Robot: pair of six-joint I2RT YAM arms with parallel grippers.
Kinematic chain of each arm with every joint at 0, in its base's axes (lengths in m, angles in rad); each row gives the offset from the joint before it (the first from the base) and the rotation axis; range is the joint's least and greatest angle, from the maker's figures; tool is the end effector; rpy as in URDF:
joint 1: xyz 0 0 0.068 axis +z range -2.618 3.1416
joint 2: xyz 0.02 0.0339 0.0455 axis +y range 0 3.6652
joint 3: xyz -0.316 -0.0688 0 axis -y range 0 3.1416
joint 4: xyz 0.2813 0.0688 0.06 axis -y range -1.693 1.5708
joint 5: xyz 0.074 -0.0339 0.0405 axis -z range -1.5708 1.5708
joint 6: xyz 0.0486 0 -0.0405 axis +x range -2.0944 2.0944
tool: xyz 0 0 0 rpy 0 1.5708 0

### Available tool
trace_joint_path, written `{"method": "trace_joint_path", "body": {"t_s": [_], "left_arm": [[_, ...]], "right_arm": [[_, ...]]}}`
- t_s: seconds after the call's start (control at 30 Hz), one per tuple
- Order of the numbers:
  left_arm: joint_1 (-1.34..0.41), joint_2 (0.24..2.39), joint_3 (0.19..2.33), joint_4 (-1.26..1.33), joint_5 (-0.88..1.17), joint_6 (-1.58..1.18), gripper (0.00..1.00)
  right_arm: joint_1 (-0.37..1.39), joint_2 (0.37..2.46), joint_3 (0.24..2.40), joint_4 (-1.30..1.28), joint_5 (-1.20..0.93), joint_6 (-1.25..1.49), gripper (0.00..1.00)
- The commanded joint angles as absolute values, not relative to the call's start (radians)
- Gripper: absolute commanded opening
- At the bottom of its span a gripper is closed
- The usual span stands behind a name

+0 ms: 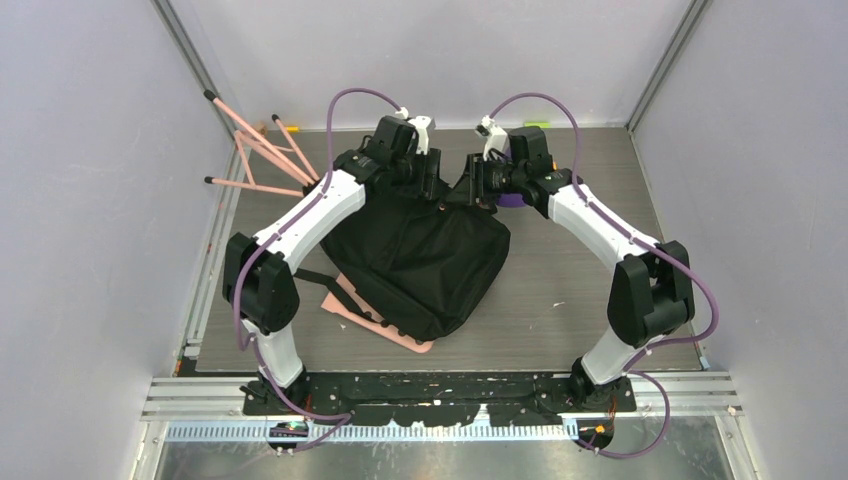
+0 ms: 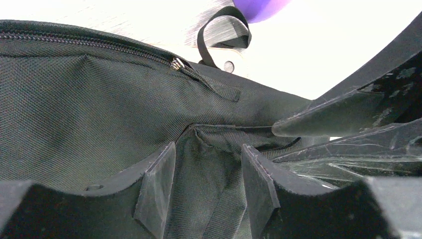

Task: Pack the student bag
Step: Zip the student bag at the center of the board.

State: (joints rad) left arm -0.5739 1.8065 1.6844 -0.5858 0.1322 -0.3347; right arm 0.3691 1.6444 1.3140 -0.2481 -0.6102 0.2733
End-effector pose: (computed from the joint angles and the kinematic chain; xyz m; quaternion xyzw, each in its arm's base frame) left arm 0.3939 -0.2622 0.3666 0.1356 0.8966 -0.2370 0.3486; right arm 0.3855 0.1790 0.3319 -0.1830 0.8310 0.3940 0.3474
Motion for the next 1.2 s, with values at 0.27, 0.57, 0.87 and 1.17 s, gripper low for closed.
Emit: {"method": "trace_joint_path", "body": {"t_s": [0.27,0.57,0.87,1.17], "left_arm": [[-0.573,1.804,1.713,-0.576,0.155,-0.341,0.53],[-0.573,1.8,1.712,-0.578,0.155,-0.341,0.53],[-0.574,1.802,1.717,-0.578,0.16,-0.345,0.53],[-0.576,1.798,1.711,-0.58,0.158,-0.347,0.53]], "right_arm": [[0.373,1.598,1.29,-0.235,-0.591,0.252,0.37],[0.373,1.575,1.27,-0.241,-0.555,0.238,0.34],[0.373,1.536,1.259,-0.226,-0.532,0.243,0.32],[0.372,1.554,1.255,-0.231,-0.566,0.249,0.19]]}}
